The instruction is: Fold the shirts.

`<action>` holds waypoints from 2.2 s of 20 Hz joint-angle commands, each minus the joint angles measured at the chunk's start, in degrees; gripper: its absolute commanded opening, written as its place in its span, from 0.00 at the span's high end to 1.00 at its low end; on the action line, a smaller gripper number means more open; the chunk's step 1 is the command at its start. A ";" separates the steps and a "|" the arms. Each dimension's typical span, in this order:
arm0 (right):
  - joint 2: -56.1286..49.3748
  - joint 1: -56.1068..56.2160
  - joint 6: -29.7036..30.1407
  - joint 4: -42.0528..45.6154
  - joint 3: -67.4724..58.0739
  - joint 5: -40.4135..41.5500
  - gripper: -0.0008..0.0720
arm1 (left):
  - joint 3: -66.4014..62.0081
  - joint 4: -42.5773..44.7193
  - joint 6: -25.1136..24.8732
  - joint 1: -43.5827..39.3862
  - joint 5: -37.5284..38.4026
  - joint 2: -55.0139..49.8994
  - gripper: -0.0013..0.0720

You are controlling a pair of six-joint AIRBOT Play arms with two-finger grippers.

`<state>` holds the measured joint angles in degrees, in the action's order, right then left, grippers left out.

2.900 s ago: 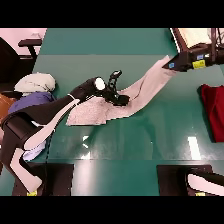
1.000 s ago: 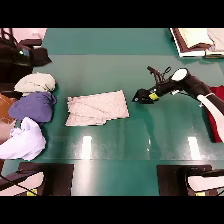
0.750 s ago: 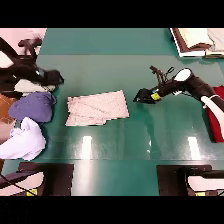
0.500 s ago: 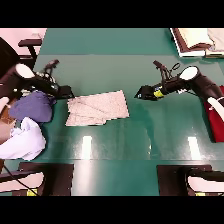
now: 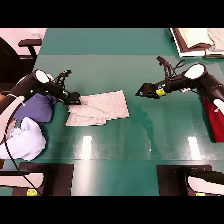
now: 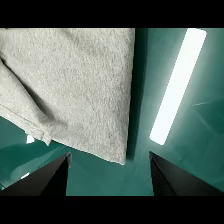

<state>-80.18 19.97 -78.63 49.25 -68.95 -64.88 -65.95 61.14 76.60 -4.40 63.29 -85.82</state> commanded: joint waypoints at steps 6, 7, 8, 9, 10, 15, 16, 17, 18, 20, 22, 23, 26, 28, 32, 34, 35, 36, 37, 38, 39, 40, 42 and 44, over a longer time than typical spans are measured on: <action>0.13 0.00 0.00 0.37 0.00 -1.81 0.23 | -3.50 9.01 -0.63 -0.15 12.85 7.19 0.96; 0.13 0.02 0.00 0.37 0.00 -1.79 0.23 | -3.50 10.99 -0.63 -0.15 17.35 8.28 0.96; 0.13 0.02 0.00 0.35 0.00 -1.73 0.23 | -3.39 11.41 -0.57 -0.15 21.46 9.03 0.95; 0.11 0.00 0.00 0.35 0.00 -1.62 0.23 | -3.30 11.28 -0.33 -0.15 23.47 9.25 0.95; 0.11 0.02 0.00 0.35 0.00 -1.49 0.23 | -2.95 10.78 -0.31 -0.15 24.15 9.25 0.62; -0.37 -0.11 0.00 0.39 0.11 -1.11 0.16 | -3.17 8.70 2.45 -0.15 12.57 10.84 0.06; -1.42 -0.15 0.00 0.42 0.11 -1.25 0.16 | -3.63 6.05 2.51 -0.15 9.84 11.78 0.07; -3.08 -0.15 0.00 0.37 0.11 -1.29 0.16 | -3.80 3.41 2.40 -0.15 7.76 12.81 0.27; -4.92 -0.15 0.00 0.26 0.09 -1.22 0.16 | -3.80 0.61 1.25 -0.15 6.12 13.77 0.58; -9.46 -0.15 0.02 -1.36 0.07 0.26 0.16 | -3.80 -4.24 -2.21 -0.15 3.50 15.17 0.95; -14.10 -0.11 1.22 -6.54 0.04 1.86 0.16 | -3.80 -6.71 -2.34 -0.15 2.89 15.28 0.96; -16.17 0.39 2.45 -9.90 0.00 2.27 0.16 | -3.80 -6.88 -2.32 -0.15 2.91 15.28 0.95; -21.00 3.28 5.25 -18.82 -0.09 4.42 0.17 | -3.80 -7.61 -2.45 -0.15 2.16 15.28 0.96; -22.38 6.23 6.25 -21.75 -0.15 6.45 0.17 | -3.80 -8.04 -3.17 -0.15 1.75 15.28 0.96; -25.88 11.82 6.21 -20.70 -7.02 6.34 0.18 | -3.80 -9.14 -3.17 -0.15 1.64 15.28 0.96; -27.12 13.70 6.16 -18.97 -11.37 6.43 0.35 | -3.80 -9.90 -3.17 -0.28 1.60 15.28 0.96; -27.26 14.34 5.99 -17.14 -13.16 6.47 0.54 | -3.80 -10.62 -3.17 -0.28 1.49 15.28 0.96; -27.19 14.47 5.97 -14.97 -14.69 6.14 0.84 | -3.80 -11.04 -3.15 -0.46 1.05 15.30 0.96; -27.19 14.19 5.33 -12.52 -16.55 5.22 0.97 | -3.80 -10.99 -3.13 -1.14 0.35 15.28 0.96; -26.91 13.46 3.26 -9.42 -18.29 4.26 0.97 | -3.80 -11.04 -3.08 -2.56 -0.33 15.30 0.96; -25.88 12.35 0.15 -5.16 -19.69 3.76 0.97 | -3.80 -11.04 -2.86 -4.44 -0.70 15.30 0.96; -24.26 10.73 -2.08 -0.74 -20.74 3.50 0.97 | -3.80 -11.04 -2.32 -6.84 -1.25 15.28 0.96; -19.98 5.31 -3.93 7.52 -22.67 1.99 0.97 | -3.80 -11.04 -1.60 -12.07 -3.78 15.30 0.96; -14.71 -2.14 -4.00 12.83 -23.80 -0.68 0.97 | -3.80 -11.04 -1.29 -17.03 -5.35 15.28 0.96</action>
<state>-100.31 25.08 -80.03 51.57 -90.17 -62.67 -69.69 50.28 74.46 -15.44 60.71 -70.57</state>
